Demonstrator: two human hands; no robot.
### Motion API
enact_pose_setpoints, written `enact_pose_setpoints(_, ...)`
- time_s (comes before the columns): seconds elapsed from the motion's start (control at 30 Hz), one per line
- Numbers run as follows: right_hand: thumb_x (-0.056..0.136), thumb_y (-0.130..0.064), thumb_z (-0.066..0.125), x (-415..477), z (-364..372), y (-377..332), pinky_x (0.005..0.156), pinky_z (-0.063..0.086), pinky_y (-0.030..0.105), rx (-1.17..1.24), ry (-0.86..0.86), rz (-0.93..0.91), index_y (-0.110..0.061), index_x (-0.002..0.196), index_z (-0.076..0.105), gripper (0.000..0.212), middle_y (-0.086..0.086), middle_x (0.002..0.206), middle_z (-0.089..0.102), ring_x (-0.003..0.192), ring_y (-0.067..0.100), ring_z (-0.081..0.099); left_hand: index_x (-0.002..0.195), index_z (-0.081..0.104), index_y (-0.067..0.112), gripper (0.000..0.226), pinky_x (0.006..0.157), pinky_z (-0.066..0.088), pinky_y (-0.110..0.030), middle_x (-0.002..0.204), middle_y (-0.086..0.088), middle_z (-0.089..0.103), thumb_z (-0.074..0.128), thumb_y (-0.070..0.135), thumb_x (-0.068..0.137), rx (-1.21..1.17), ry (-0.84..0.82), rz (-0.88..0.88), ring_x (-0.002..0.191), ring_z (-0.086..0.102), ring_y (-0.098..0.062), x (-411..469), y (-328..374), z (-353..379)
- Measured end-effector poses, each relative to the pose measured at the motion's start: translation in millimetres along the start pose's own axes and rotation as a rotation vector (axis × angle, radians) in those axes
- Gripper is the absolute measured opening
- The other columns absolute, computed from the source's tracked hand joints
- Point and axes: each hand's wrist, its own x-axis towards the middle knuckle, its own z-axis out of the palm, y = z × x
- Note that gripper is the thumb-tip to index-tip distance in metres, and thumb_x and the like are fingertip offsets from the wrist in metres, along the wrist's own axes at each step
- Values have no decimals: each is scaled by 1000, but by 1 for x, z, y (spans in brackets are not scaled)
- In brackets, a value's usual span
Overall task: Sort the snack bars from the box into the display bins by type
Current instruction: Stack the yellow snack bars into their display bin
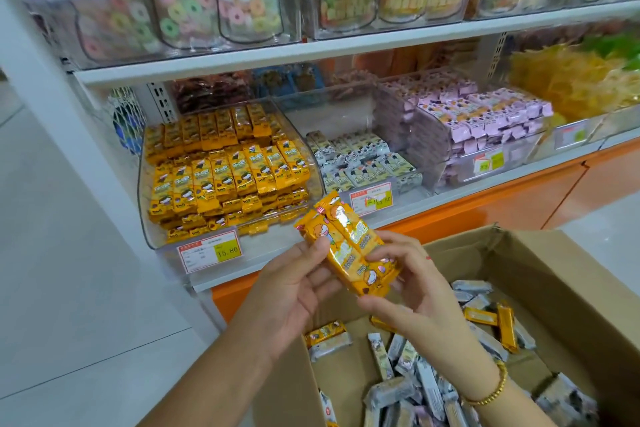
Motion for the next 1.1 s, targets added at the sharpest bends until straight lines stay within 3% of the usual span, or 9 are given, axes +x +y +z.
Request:
enact_pose_setpoints(0.17, 69, -44, 69, 33, 19, -11, 85, 47, 20, -428, 148, -150, -44, 111, 48, 47, -21, 112, 50, 106, 5, 52, 107, 62, 5, 37, 76, 59, -33, 105, -15, 71, 62, 14, 71, -35, 43, 146, 91, 71, -23, 3, 25, 2)
enact_pose_setpoints(0.23, 69, -43, 67, 49, 30, -17, 82, 41, 9, -483, 177, -195, -41, 114, 49, 48, -20, 110, 53, 101, 0, 52, 106, 63, 6, 35, 78, 58, -31, 106, -13, 71, 60, 14, 72, -29, 45, 202, 93, 70, -21, 2, 42, -1)
enact_pose_setpoints(0.33, 68, -44, 62, 77, 50, -25, 80, 43, 15, -463, 185, -188, -35, 115, 53, 48, -14, 106, 56, 96, 2, 52, 101, 65, 8, 22, 79, 57, -27, 95, -7, 74, 59, 14, 80, 105, 106, 282, 88, 71, -16, 1, 66, -11)
enact_pose_setpoints(0.4, 68, -48, 58, 98, 67, -24, 77, 44, 22, -482, 187, -152, -34, 115, 54, 49, -10, 103, 57, 92, 8, 52, 103, 66, 11, 16, 79, 56, -22, 94, -4, 74, 62, 14, 87, 497, 300, 328, 85, 71, -11, 0, 79, -28)
enact_pose_setpoints(0.5, 71, -44, 62, 132, 100, -20, 76, 45, 32, -553, 167, -90, -33, 116, 55, 47, 0, 101, 58, 90, 20, 54, 114, 65, 20, 26, 79, 46, -25, 106, 0, 70, 62, 28, 90, 1516, 648, 375, 97, 64, -15, -10, 88, -65)
enact_pose_setpoints(0.57, 76, -38, 67, 153, 128, -18, 80, 45, 33, -612, 99, -44, -29, 118, 54, 45, 5, 102, 58, 98, 25, 52, 118, 63, 23, 28, 78, 44, -27, 111, 0, 68, 56, 32, 93, 1765, 738, 288, 102, 61, -19, -23, 92, -79)
enact_pose_setpoints(0.77, 85, -41, 63, 182, 198, -19, 93, 36, 36, -780, -79, -40, -19, 127, 50, 49, 13, 116, 58, 115, 30, 45, 118, 66, 24, 27, 66, 34, -20, 117, 1, 67, 57, 26, 92, 1642, 677, 365, 102, 61, -19, -49, 99, -102)
enact_pose_setpoints(0.97, 92, -30, 60, 183, 217, -27, 107, 34, 36, -607, -250, -40, -10, 140, 45, 54, 14, 134, 54, 128, 27, 44, 113, 69, 21, 25, 76, 38, -21, 116, 1, 68, 61, 22, 89, 1591, 648, 396, 104, 63, -19, -54, 98, -116)
enact_pose_setpoints(1.1, 86, -27, 69, 178, 198, -28, 101, 38, 29, -493, -250, -45, -12, 137, 50, 56, 6, 136, 53, 125, 19, 47, 105, 71, 23, 19, 78, 45, -23, 108, 6, 69, 61, 20, 89, 1567, 627, 448, 93, 63, -14, -55, 90, -111)
